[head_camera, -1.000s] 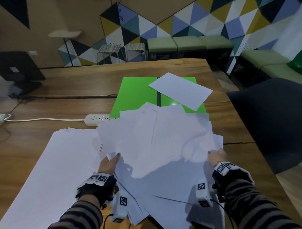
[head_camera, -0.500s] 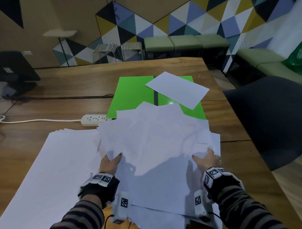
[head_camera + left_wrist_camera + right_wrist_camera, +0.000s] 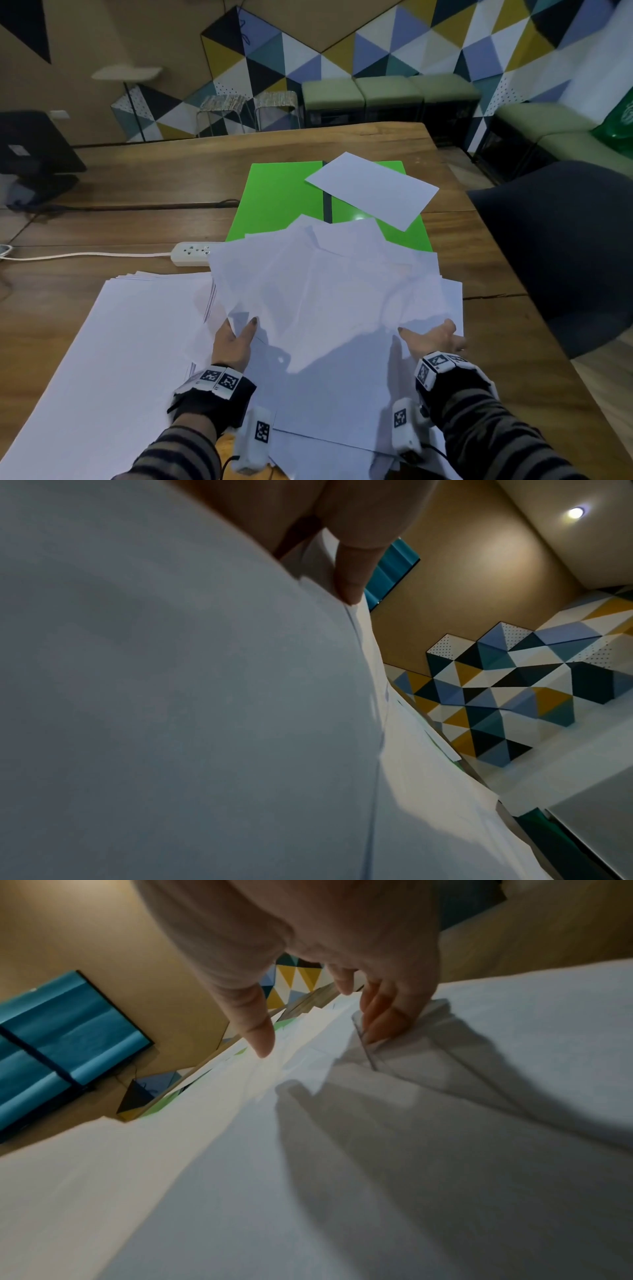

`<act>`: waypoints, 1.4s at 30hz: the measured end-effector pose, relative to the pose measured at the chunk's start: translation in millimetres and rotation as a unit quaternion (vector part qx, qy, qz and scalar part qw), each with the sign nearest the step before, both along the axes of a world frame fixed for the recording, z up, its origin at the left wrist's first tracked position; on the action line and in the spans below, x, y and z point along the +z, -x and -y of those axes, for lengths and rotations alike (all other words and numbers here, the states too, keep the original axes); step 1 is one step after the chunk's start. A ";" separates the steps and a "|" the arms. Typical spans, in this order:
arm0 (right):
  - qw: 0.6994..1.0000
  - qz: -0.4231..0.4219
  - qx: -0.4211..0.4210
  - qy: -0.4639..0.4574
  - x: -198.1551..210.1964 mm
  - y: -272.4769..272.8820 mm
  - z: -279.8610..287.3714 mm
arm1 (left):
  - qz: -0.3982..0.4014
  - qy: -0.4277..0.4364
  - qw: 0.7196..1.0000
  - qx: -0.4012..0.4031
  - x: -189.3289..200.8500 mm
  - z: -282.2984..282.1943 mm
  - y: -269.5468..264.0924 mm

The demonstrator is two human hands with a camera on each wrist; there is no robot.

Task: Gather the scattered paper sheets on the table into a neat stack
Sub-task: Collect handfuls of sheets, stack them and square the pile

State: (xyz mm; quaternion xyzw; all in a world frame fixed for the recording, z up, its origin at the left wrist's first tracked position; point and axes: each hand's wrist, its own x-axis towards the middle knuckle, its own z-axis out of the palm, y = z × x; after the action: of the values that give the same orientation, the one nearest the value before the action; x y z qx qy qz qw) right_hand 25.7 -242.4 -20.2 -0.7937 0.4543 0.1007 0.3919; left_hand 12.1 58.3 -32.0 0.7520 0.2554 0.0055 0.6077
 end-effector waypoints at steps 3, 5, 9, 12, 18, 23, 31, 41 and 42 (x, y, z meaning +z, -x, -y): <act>0.998 0.022 -0.033 -0.043 6.5 -1.4 3.7 | -0.004 0.023 1.000 0.011 -0.1 0.9 1.2; 0.995 0.044 -0.054 -0.065 8.9 -2.4 6.2 | -0.004 0.048 0.999 0.021 -1.0 0.4 2.4; 0.994 0.070 -0.040 -0.070 1.5 -2.5 3.8 | -0.013 0.071 0.997 0.028 -10.7 -2.2 4.4; 0.997 0.058 0.015 -0.054 1.2 -0.8 -2.1 | -0.021 0.076 0.996 0.034 -17.2 -4.4 5.3; 0.994 0.081 0.075 0.011 1.6 3.0 -9.8 | -0.014 -0.010 1.000 -0.017 -10.3 0.2 12.8; 0.982 0.057 0.155 0.090 0.1 6.2 -29.9 | -0.037 -0.062 0.997 -0.011 -18.9 -0.9 12.6; 0.977 0.109 0.135 0.121 -4.1 17.0 -44.2 | -0.032 -0.072 0.997 -0.010 -13.1 1.5 15.0; 0.983 0.075 0.169 0.001 -1.6 -0.5 -23.3 | -0.042 -0.053 0.997 -0.022 -17.5 -4.2 13.6; 0.980 0.070 0.186 0.001 0.7 -5.4 -21.5 | -0.045 -0.047 0.997 -0.028 -17.3 -5.4 12.6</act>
State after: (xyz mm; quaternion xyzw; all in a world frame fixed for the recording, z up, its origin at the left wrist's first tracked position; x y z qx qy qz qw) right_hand 31.1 -220.9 -19.6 -0.8698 0.2702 0.1155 0.3963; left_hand -0.5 63.7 -49.4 0.7861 0.2608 -0.0333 0.5594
